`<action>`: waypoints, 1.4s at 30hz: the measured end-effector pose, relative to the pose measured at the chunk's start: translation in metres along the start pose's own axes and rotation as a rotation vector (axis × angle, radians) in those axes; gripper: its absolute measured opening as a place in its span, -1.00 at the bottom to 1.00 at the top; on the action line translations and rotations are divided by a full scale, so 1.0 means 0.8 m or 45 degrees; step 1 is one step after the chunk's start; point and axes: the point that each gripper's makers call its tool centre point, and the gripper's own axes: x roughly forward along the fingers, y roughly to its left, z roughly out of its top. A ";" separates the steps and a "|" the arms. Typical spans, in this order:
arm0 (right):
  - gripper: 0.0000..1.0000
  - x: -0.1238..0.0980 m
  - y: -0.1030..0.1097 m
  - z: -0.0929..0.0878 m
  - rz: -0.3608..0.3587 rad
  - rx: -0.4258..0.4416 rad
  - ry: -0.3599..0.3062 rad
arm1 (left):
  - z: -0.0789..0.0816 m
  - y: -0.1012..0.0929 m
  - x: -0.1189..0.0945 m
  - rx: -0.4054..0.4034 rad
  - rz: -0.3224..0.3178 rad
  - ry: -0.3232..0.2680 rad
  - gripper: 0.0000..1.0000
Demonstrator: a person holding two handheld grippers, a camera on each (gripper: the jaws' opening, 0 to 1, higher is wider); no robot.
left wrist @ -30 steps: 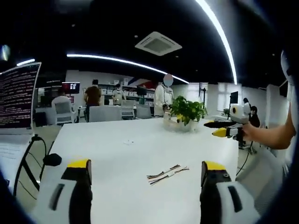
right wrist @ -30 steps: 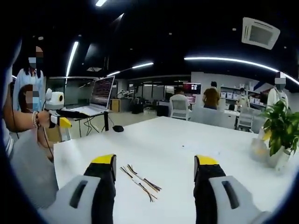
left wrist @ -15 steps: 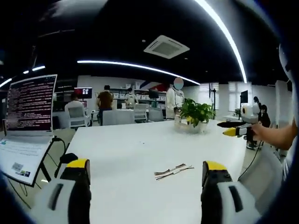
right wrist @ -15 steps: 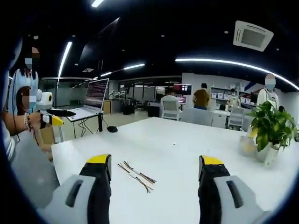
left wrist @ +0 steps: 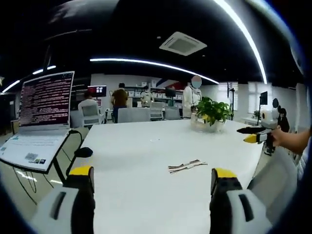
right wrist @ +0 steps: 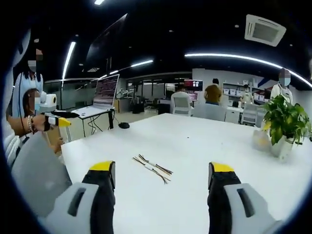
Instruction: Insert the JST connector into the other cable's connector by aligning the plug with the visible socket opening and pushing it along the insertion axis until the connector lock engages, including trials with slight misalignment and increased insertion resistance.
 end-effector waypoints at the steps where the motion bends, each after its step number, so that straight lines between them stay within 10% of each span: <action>1: 0.54 0.000 -0.001 0.000 -0.012 -0.001 -0.003 | 0.000 -0.002 -0.002 -0.010 0.000 -0.004 0.98; 42: 0.47 -0.008 -0.002 -0.032 -0.050 0.064 0.063 | -0.022 -0.030 -0.001 -0.108 -0.103 0.071 0.81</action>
